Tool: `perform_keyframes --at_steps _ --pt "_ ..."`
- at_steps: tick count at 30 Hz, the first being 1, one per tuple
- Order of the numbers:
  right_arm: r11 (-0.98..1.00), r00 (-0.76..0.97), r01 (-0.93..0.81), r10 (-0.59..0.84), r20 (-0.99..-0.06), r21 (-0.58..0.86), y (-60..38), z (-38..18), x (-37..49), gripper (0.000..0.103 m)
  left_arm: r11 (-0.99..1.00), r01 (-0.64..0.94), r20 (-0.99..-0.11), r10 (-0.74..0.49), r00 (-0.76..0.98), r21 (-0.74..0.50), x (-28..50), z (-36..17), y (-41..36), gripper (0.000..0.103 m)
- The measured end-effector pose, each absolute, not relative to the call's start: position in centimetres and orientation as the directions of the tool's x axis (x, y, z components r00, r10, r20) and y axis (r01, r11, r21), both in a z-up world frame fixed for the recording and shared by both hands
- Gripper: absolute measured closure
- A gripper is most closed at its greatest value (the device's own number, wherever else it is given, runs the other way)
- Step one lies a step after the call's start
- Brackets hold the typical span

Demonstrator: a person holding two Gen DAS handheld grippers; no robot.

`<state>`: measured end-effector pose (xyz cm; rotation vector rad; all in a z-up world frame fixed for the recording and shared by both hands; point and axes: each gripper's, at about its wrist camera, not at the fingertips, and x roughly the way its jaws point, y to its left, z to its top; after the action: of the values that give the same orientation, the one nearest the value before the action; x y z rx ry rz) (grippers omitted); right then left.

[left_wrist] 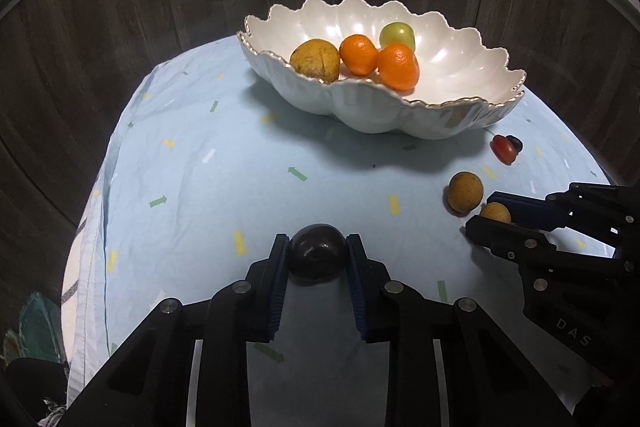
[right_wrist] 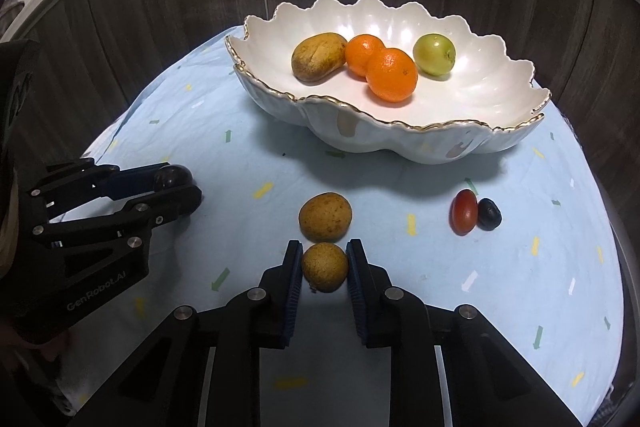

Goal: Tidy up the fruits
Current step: 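Close the left tool on the plum while the right tool grasps the brown fruit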

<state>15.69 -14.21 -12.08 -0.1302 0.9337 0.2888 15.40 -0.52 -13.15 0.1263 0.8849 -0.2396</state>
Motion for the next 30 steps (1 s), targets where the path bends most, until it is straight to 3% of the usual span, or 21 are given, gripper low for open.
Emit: perform_keyframes --at_steps 30 --pt "0.972 0.641 -0.231 0.181 -0.746 0.037 -16.2 -7.2 14.5 0.079 0.967 0.254 -0.748 -0.185 0.637 -0.023 14.0 -7.5 -1.2 0.075"
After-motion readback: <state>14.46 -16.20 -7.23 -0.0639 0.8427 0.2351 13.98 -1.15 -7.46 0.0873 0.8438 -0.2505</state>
